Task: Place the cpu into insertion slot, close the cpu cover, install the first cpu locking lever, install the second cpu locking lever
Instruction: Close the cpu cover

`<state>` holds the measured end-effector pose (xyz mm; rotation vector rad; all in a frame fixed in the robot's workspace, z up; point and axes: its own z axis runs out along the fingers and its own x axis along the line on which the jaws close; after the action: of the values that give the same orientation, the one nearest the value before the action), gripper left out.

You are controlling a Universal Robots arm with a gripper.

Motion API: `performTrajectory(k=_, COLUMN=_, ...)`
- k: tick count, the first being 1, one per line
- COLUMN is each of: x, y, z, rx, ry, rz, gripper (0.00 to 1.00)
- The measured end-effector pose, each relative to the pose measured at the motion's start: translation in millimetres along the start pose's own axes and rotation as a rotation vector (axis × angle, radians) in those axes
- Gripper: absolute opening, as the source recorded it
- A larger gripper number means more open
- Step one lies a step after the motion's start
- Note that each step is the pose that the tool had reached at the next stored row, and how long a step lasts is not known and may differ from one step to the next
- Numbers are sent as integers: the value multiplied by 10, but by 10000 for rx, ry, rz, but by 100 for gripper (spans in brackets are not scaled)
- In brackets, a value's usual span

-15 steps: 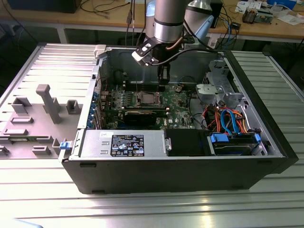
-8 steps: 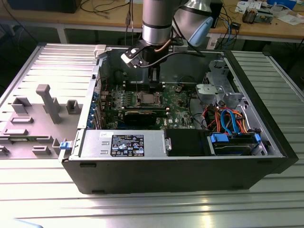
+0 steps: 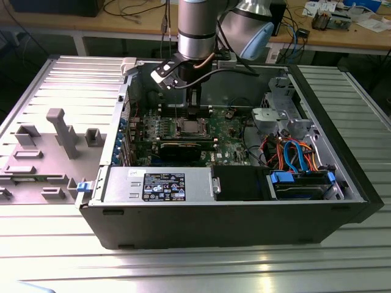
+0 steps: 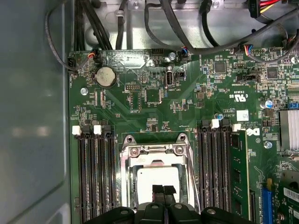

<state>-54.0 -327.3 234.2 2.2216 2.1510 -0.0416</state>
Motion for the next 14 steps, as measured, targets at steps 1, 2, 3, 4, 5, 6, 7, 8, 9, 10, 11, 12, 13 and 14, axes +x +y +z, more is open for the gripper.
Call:
performTrajectory(k=1, x=0, y=0, z=0, rx=0, ry=0, rz=0, gripper=11)
performTrajectory(k=2, x=0, y=0, z=0, rx=0, ry=0, rz=-1, gripper=11)
performTrajectory(k=3, x=0, y=-5, z=2, rx=0, ry=1, rz=3, gripper=11)
performTrajectory(k=4, x=0, y=-12, z=6, rx=-2, ry=4, rz=2, gripper=11)
performTrajectory(k=5, x=0, y=-24, z=11, rx=-1, ry=3, rz=1, gripper=11)
performTrajectory(k=6, x=0, y=-35, z=16, rx=-1, ry=1, rz=0, gripper=11)
performTrajectory(k=7, x=0, y=-51, z=22, rx=-1, ry=1, rz=0, gripper=11)
performTrajectory(k=8, x=0, y=-63, z=28, rx=0, ry=1, rz=1, gripper=11)
performTrajectory(k=9, x=0, y=-89, z=40, rx=0, ry=1, rz=0, gripper=11)
performTrajectory(k=10, x=-1, y=-127, z=57, rx=-1, ry=2, rz=-1, gripper=11)
performTrajectory(k=11, x=-1, y=-142, z=65, rx=-1, ry=1, rz=0, gripper=11)
performTrajectory(k=12, x=-1, y=-181, z=88, rx=-1, ry=2, rz=1, gripper=11)
performTrajectory(k=13, x=-1, y=-192, z=98, rx=0, ry=1, rz=1, gripper=11)
performTrajectory(k=14, x=0, y=-201, z=112, rx=1, ry=0, rz=0, gripper=11)
